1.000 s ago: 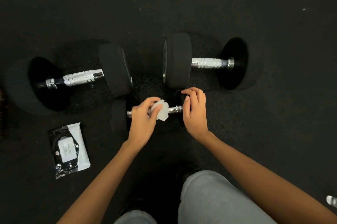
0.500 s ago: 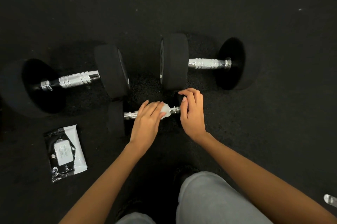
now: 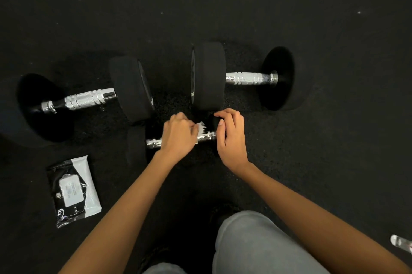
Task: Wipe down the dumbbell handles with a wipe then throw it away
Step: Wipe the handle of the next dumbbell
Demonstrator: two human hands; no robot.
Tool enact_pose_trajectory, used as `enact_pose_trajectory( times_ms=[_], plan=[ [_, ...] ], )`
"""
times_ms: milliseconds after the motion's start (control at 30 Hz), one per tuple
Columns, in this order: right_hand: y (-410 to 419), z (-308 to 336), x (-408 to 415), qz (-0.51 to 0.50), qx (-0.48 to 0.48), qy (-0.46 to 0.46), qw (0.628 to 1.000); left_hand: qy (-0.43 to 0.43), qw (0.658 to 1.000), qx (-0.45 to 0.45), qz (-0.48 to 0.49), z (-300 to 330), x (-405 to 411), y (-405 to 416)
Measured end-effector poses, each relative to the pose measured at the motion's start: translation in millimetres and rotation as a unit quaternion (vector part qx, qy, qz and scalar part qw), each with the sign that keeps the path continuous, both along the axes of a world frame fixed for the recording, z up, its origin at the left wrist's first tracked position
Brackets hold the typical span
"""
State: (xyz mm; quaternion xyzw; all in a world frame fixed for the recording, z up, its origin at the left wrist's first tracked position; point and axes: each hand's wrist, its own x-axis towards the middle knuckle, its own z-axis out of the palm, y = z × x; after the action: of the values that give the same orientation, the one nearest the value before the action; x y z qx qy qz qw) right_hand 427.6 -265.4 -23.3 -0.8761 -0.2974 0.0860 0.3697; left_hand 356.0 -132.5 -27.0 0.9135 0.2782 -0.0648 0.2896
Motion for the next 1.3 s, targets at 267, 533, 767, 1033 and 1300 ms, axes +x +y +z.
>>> enact_pose_trajectory(
  times_ms=[267,533,767,1033,1300],
  plan=[
    [0.7,-0.3,-0.7,-0.003,0.005,-0.01,1.0,0.178,0.983,-0.045,0.012,12.5,8.7,9.7],
    [0.7,-0.3,-0.6,-0.001,0.0,-0.004,1.0,0.125,0.97,-0.203,0.051,10.9,16.1,-0.7],
    [0.5,-0.2,-0.5,0.0,0.001,0.001,1.0,-0.103,0.99,-0.084,-0.048,8.7,-4.0,-24.0],
    [0.2,-0.2,-0.3,0.001,0.005,0.0,1.0,-0.179,0.969,0.074,-0.156,-15.3,-54.7,-14.8],
    [-0.2,-0.9,-0.6,-0.003,0.003,0.0,1.0,-0.187,0.972,0.074,-0.122,-10.8,-53.0,-23.4]
  ],
)
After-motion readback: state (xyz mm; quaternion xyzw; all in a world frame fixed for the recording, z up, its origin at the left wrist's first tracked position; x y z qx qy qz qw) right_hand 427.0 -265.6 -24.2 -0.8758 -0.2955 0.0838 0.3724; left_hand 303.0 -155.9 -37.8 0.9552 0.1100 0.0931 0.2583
